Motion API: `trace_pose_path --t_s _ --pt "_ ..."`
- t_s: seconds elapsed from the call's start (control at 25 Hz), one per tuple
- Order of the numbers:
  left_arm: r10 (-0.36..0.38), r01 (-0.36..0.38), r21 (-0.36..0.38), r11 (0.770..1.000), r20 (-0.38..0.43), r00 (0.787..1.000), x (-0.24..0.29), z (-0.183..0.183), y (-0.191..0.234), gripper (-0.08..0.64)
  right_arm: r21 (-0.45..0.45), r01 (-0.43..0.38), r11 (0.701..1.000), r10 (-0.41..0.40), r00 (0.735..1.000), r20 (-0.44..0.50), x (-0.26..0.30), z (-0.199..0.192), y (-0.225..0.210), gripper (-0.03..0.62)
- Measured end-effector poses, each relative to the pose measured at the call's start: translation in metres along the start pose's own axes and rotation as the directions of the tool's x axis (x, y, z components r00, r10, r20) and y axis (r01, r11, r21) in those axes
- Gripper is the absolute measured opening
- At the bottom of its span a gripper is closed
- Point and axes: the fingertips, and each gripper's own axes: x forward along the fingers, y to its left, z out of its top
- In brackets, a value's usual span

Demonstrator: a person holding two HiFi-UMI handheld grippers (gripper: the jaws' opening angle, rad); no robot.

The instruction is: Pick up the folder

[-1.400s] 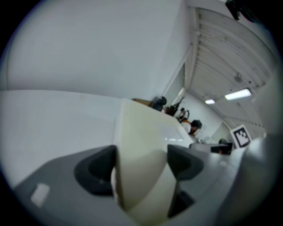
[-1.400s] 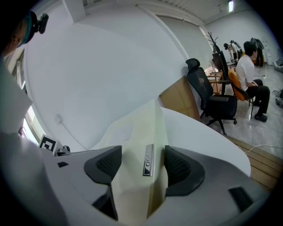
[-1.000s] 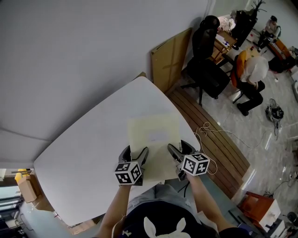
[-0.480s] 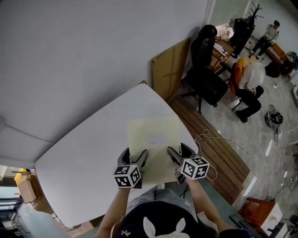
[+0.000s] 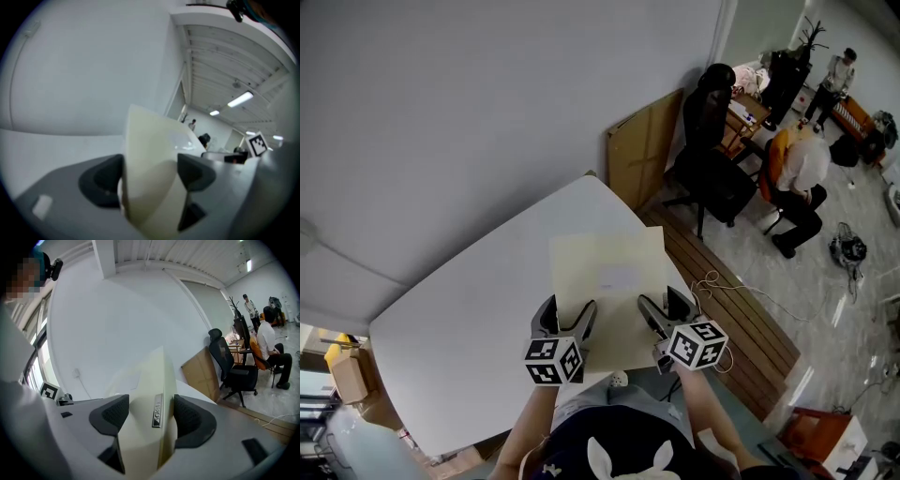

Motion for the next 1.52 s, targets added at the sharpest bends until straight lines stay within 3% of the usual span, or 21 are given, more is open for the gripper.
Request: trace_pose_path --t_s 0.48,1.52 --pt "0.014 -0.017 0.024 1.000 0.099 0.995 -0.033 0.035 -0.013 0.356 -0.073 -0.043 0.996 0.048 0.996 0.069 -0.019 0.035 0.032 0.282" --pt "0.021 -0.025 0.035 0.999 0.122 0.992 -0.065 0.033 -0.023 0.357 -0.090 -0.049 0.995 0.057 0.994 0.091 -0.044 0.032 0.052 0.282"
